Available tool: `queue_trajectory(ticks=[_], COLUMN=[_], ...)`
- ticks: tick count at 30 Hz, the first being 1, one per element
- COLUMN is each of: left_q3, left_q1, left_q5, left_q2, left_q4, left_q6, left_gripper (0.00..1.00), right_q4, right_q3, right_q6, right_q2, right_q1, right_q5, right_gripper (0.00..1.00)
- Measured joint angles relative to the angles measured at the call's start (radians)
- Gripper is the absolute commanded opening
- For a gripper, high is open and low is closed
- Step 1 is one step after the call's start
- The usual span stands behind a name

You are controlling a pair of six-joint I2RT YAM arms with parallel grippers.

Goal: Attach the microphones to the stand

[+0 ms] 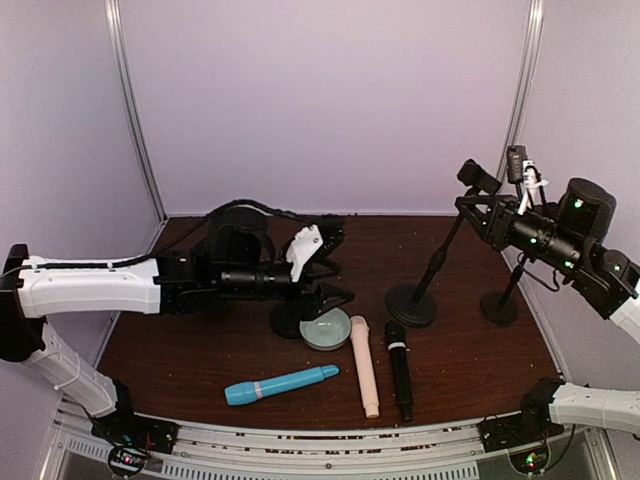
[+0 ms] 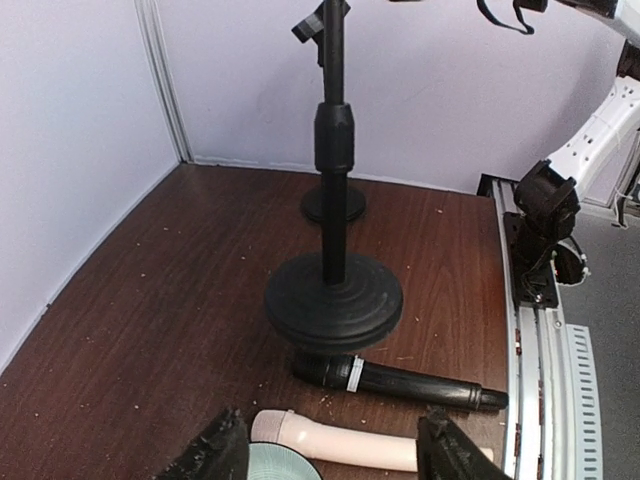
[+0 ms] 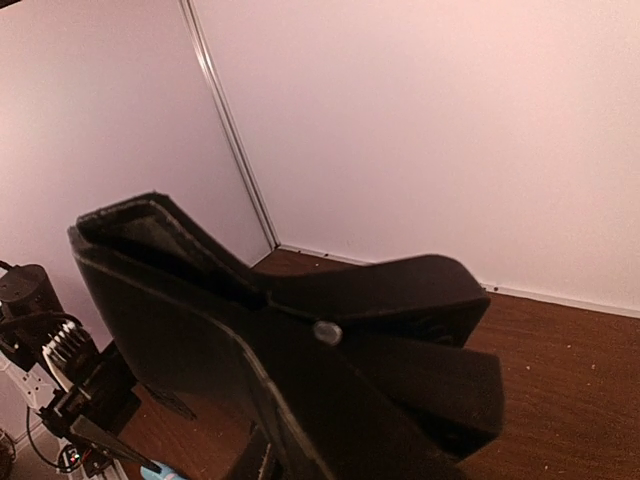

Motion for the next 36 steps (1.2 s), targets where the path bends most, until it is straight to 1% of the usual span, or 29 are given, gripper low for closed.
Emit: queue_trajectory(ticks=[3,6,11,12,14,16,21,25,27,30,32,34,36], left_q3=[0.006,0.024,0.023,0.023,0.022,0.013,-0.021,-0.027,-0.027,-0.024,-0.021,-0.017,-0.013], left_q1=[-0.003,-0.003,-0.015,-0.017,-0.021,-0.021,-0.023,-0.023,-0.023,-0.023,-0.023,-0.024,-0.025], left_q5=[0.005,0.033,0.04,0.04,0.039,0.037,0.01,-0.017,-0.039,-0.08,-0.1,-0.109,-0.111], left_q2=[0.081,0.148,0.184,0.184,0.184,0.184,0.189,0.206,0.214,0.224,0.231,0.238,0.245], left_q4=[0.048,0.06,0.119,0.13,0.166,0.201,0.257,0.277,0.28,0.287,0.294,0.304,0.313], left_q6=[-0.017,-0.024,-0.026,-0.026,-0.029,-0.034,-0.04,-0.04,-0.04,-0.041,-0.04,-0.04,-0.037], left_gripper=[0.59,0.59,0.58,0.57,0.5,0.46,0.46,0.53,0.53,0.41,0.36,0.32,0.31], right_q4=[0.046,0.093,0.225,0.25,0.288,0.314,0.357,0.389,0.406,0.41,0.41,0.411,0.412], right_q3=[0.01,0.01,0.01,0.01,0.01,0.01,0.009,0.009,0.009,0.008,0.005,0.003,0.002], right_q6=[0.039,0.069,0.126,0.136,0.146,0.153,0.165,0.176,0.185,0.189,0.192,0.192,0.191], right_q2=[0.08,0.122,0.175,0.189,0.216,0.238,0.268,0.268,0.268,0.269,0.27,0.27,0.27], right_q1=[0.026,0.058,0.102,0.113,0.13,0.142,0.157,0.158,0.161,0.163,0.163,0.163,0.163], right_q5=[-0.032,-0.053,-0.083,-0.086,-0.087,-0.088,-0.082,-0.082,-0.082,-0.082,-0.082,-0.082,-0.082], right_gripper=[0.04,0.04,0.03,0.03,0.03,0.03,0.03,0.03,0.03,0.03,0.03,0.03,0.03])
